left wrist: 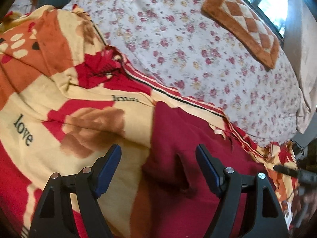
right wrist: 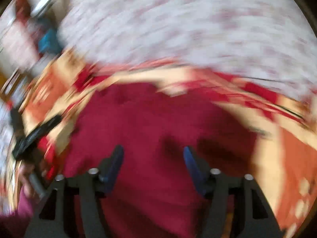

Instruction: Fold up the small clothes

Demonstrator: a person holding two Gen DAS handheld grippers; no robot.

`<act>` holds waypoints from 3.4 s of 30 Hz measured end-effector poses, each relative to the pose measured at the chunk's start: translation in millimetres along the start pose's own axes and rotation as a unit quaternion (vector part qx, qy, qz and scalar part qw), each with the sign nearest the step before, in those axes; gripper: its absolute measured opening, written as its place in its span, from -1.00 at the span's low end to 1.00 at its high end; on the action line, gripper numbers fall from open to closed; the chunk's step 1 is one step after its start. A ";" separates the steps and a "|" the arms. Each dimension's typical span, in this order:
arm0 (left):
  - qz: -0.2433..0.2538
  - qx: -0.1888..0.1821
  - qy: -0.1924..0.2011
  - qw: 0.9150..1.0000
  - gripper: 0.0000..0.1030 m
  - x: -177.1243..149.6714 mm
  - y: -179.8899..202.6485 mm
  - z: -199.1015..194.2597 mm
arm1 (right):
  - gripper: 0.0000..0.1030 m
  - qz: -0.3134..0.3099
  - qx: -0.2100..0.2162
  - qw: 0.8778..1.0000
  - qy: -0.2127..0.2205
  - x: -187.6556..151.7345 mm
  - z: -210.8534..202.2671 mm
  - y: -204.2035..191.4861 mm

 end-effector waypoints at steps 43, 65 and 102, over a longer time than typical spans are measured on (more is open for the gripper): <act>0.158 0.054 -0.021 0.986 0.14 -33.2 56.3 27.0 | -0.24 0.063 -0.126 0.989 0.053 -47.8 -39.7 82.5; 0.164 0.073 -0.037 0.983 0.14 -38.5 51.5 38.4 | 0.08 0.061 -0.131 0.990 0.004 -73.7 1.8 88.1; 0.104 0.039 -0.176 0.978 0.14 -187.6 27.0 -123.1 | 0.51 -0.011 0.074 0.996 -0.052 -286.4 -88.1 -0.1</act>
Point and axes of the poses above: each gripper's, at about its wrist camera, not at the fingertips, and z roughly the way its jaws point, y to its right, x to its top, the point moved 5 cm from there along z, roughly the way its jaws point, and after that the axes turned 2 degrees about x, right-handed, at the moved point
